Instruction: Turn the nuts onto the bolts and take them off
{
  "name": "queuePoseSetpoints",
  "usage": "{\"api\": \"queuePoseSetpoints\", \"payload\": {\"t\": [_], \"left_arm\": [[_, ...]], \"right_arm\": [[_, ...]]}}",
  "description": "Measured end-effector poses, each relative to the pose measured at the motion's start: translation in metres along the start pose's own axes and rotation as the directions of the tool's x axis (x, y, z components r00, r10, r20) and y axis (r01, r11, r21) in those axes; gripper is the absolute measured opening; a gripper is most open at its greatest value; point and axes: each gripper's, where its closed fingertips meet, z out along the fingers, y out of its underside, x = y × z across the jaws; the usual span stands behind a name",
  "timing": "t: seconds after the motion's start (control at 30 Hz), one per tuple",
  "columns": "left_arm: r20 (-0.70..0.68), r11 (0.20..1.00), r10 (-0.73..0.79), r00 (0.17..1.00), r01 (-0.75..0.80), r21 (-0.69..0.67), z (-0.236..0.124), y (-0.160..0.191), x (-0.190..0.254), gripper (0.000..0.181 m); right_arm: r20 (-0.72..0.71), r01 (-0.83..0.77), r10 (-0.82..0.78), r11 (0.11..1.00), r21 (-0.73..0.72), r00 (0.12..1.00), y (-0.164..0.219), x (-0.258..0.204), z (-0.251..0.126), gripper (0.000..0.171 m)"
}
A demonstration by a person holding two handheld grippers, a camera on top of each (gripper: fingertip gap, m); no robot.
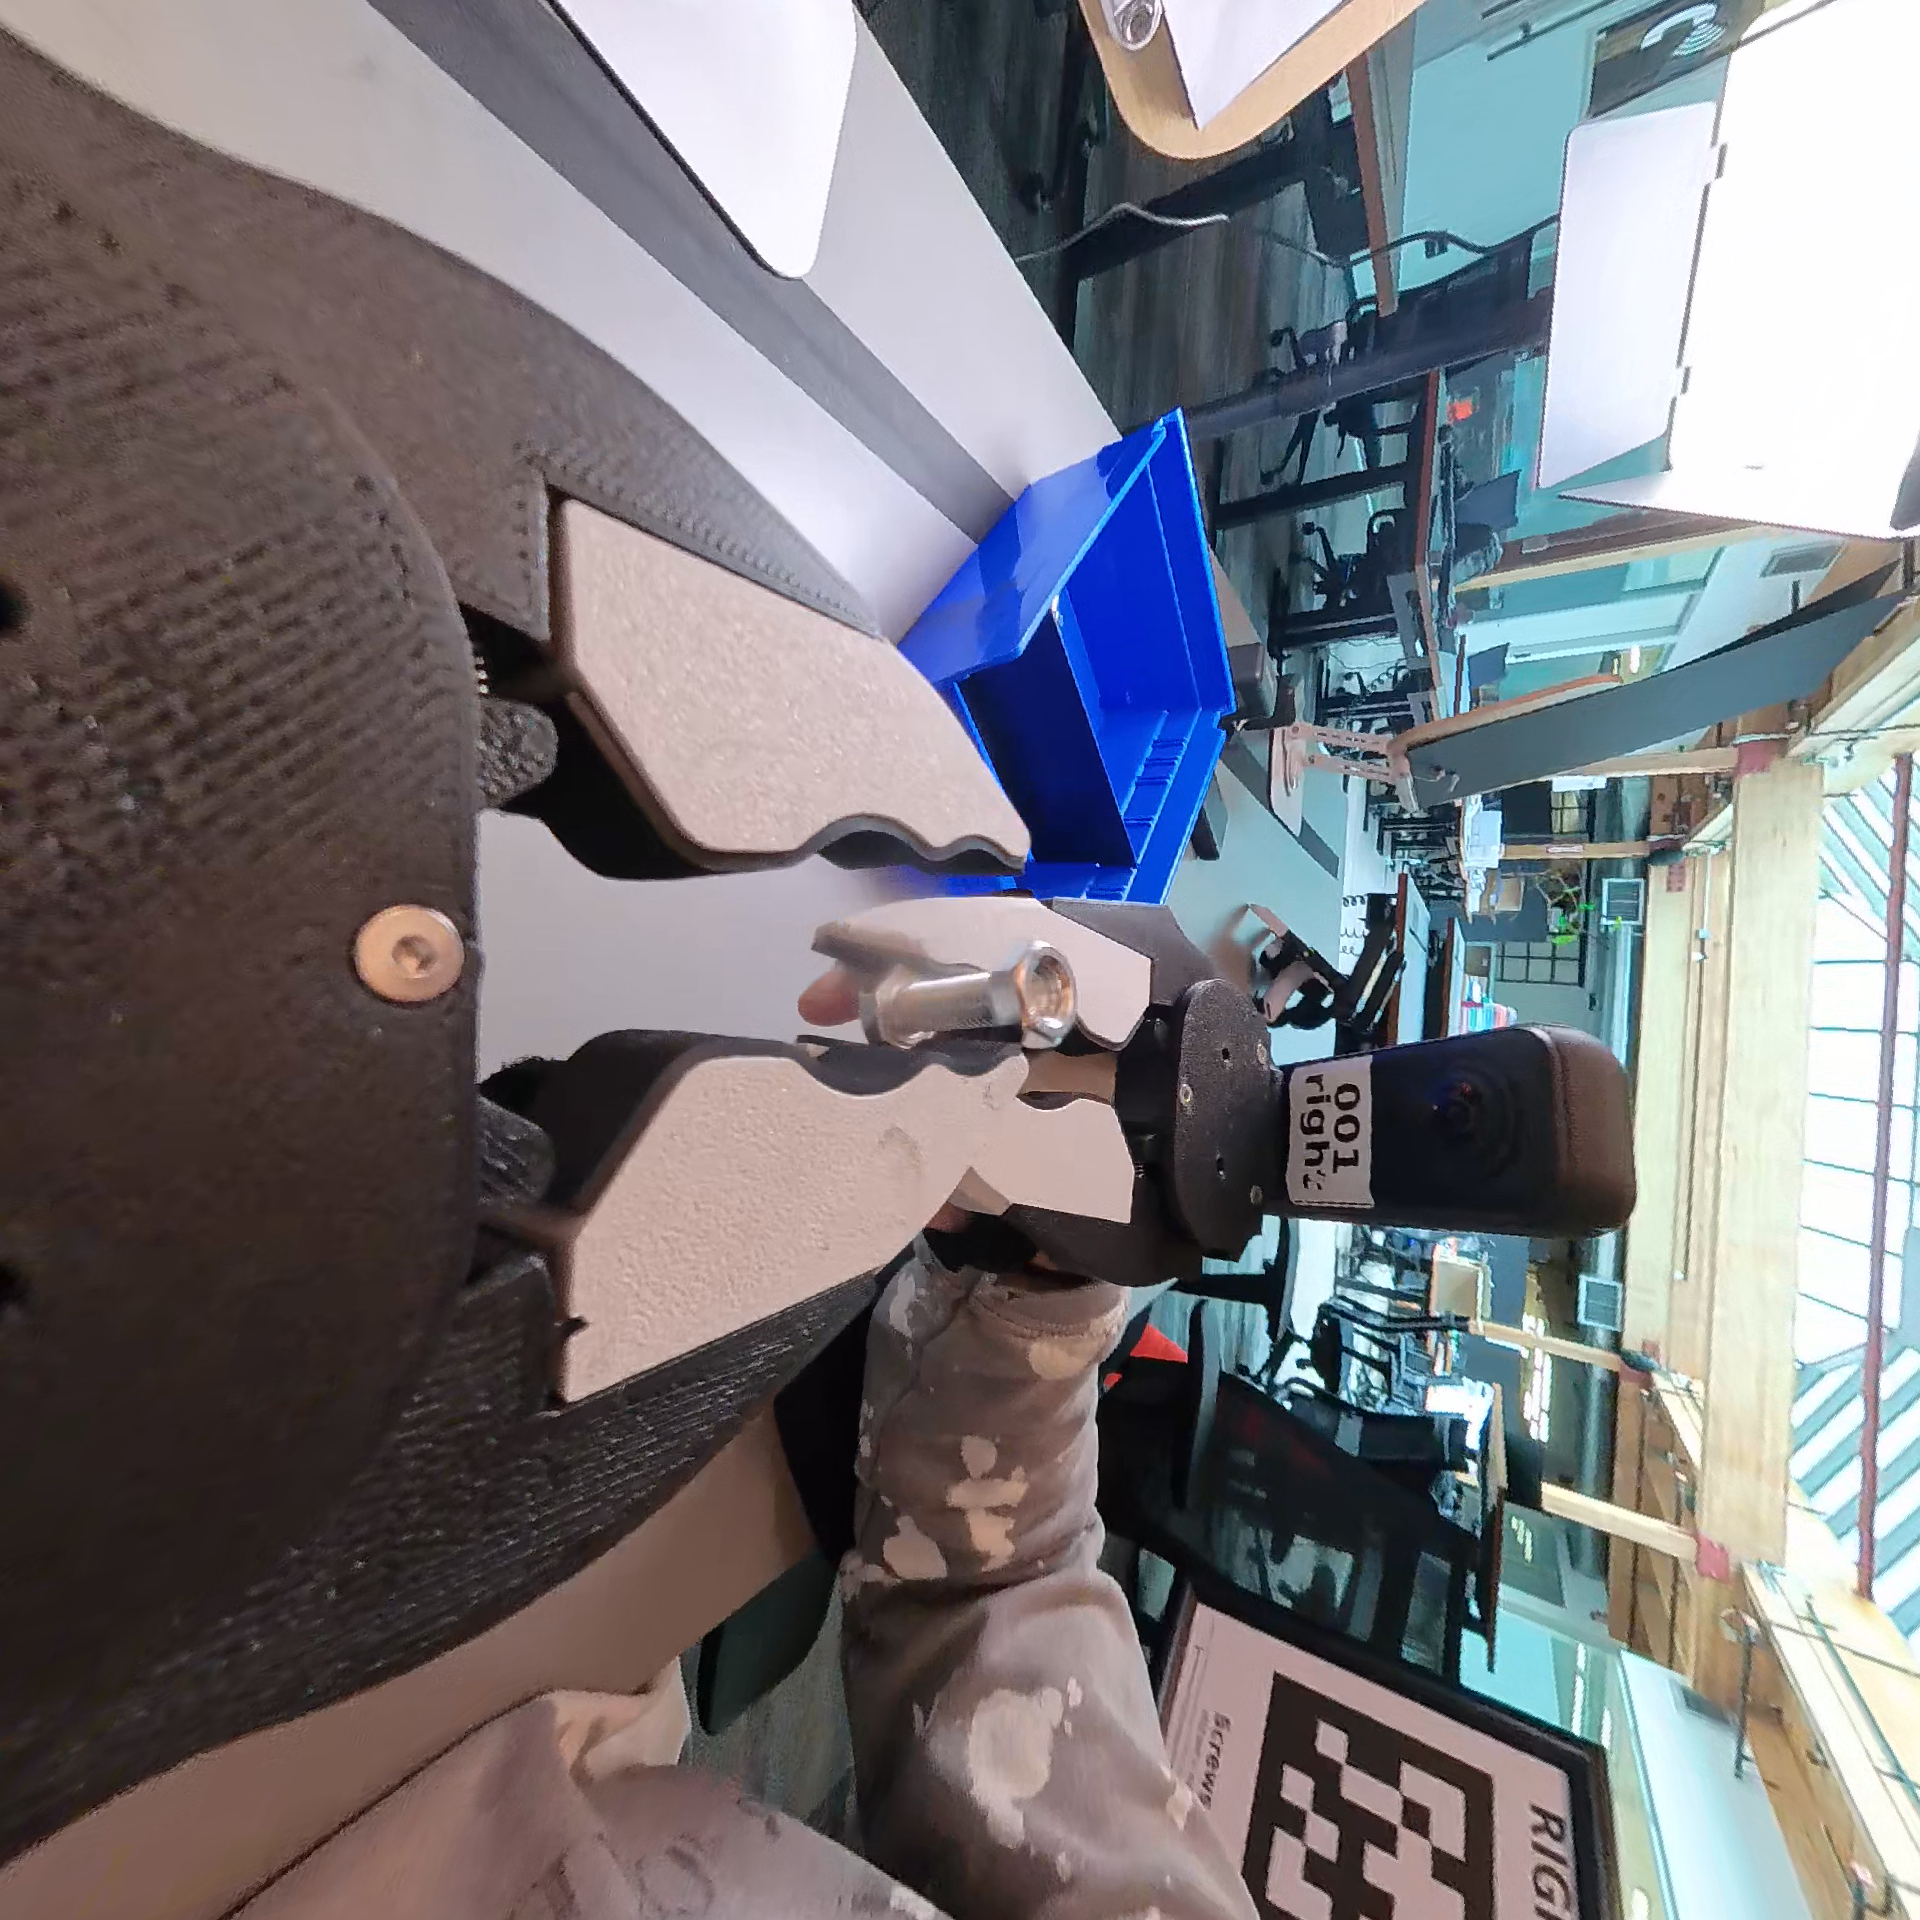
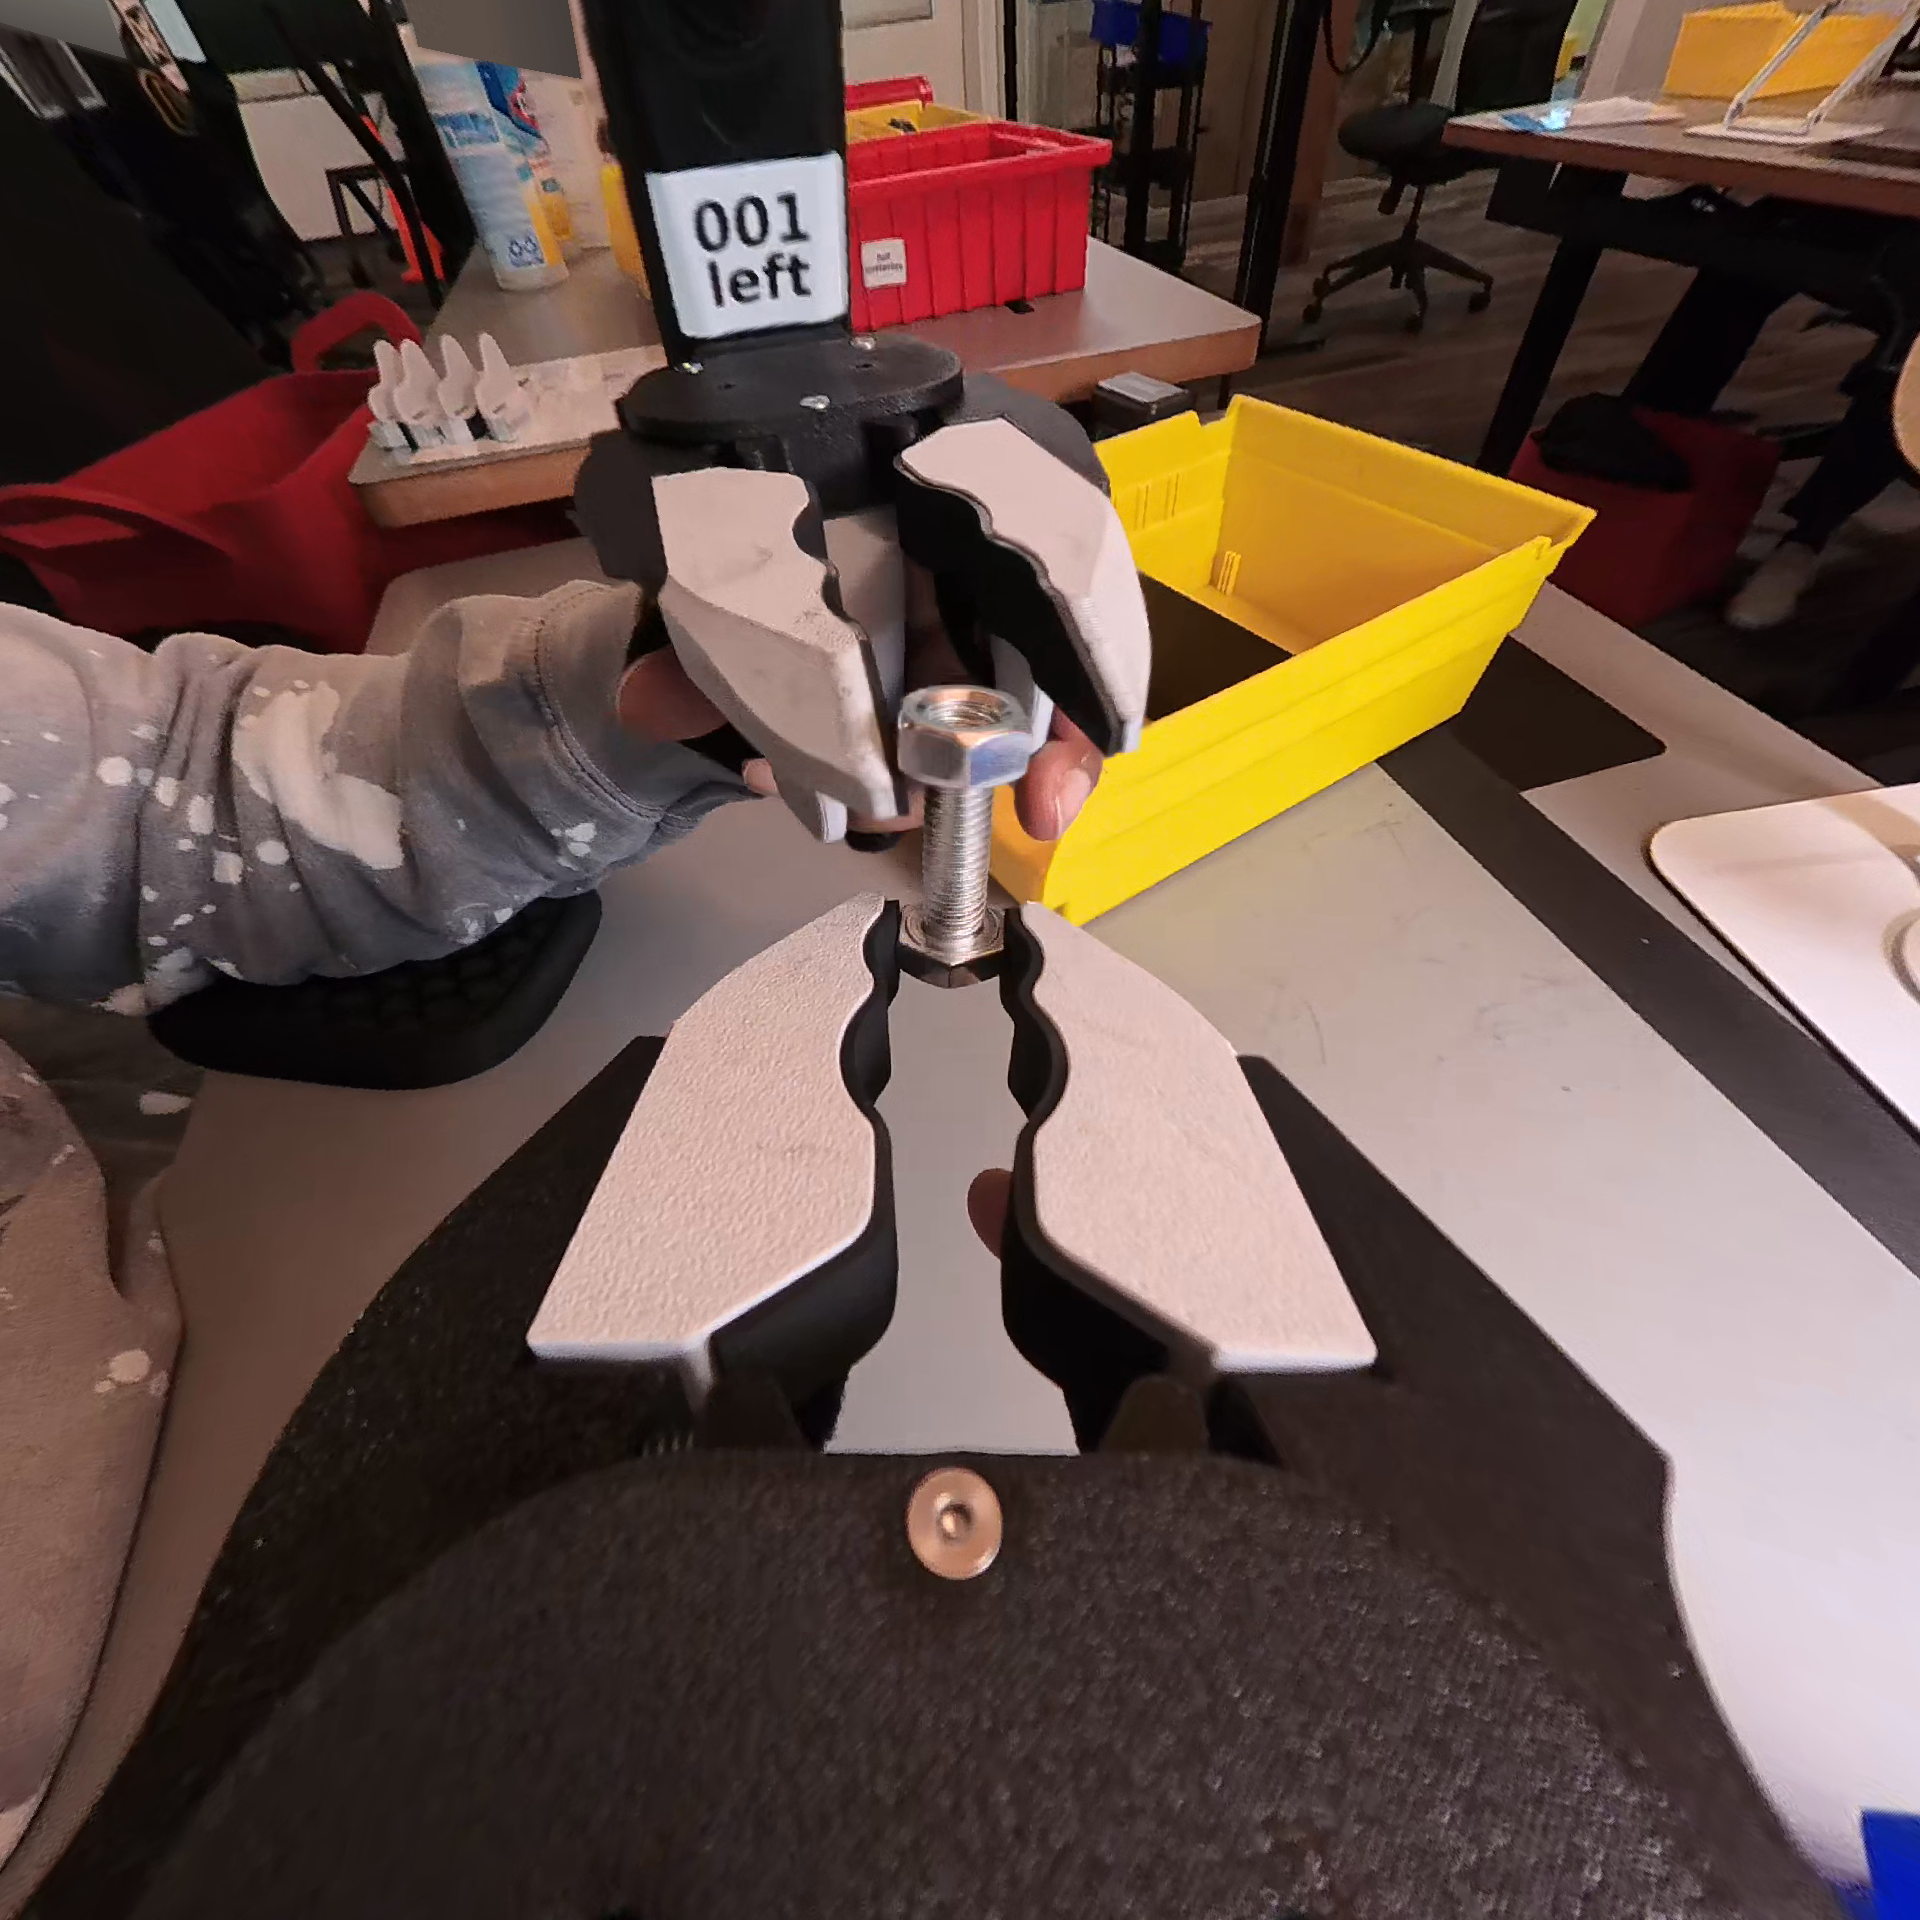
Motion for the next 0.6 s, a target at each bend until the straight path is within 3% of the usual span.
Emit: {"api": "queuePoseSetpoints", "payload": {"t": [0.1,0.23,0.4,0.43,0.5,0.6], "left_arm": [[0.039,0.999,-0.015,0.999,0.014,0.041,-0.009,-0.006,-0.01,0.026],[-0.012,0.997,-0.024,1.0,0.025,0.079,-0.009,-0.014,0.0,0.031],[-0.001,0.997,-0.028,1.0,0.028,0.073,-0.004,-0.014,-0.001,0.033],[0.035,0.997,-0.047,0.998,0.045,0.065,-0.008,-0.012,-0.009,0.025],[0.087,0.999,-0.026,0.996,0.022,0.043,-0.015,-0.007,-0.02,0.027],[0.047,0.997,-0.02,0.999,0.017,0.069,-0.013,-0.015,-0.011,0.03]], "right_arm": [[0.037,-0.01,0.008,0.998,0.055,0.999,-0.008,-0.003,-0.005,0.018],[0.018,-0.007,0.006,0.998,0.069,1.0,-0.01,0.0,-0.006,0.019],[0.032,0.003,-0.006,0.997,0.083,0.999,-0.011,-0.004,-0.004,0.018],[0.043,0.007,-0.011,0.995,0.1,0.999,-0.013,-0.005,-0.006,0.019],[0.068,-0.002,-0.007,0.991,0.131,0.998,-0.02,-0.009,-0.01,0.019],[0.037,0.01,-0.015,0.993,0.119,0.999,-0.019,-0.005,-0.011,0.019]]}}
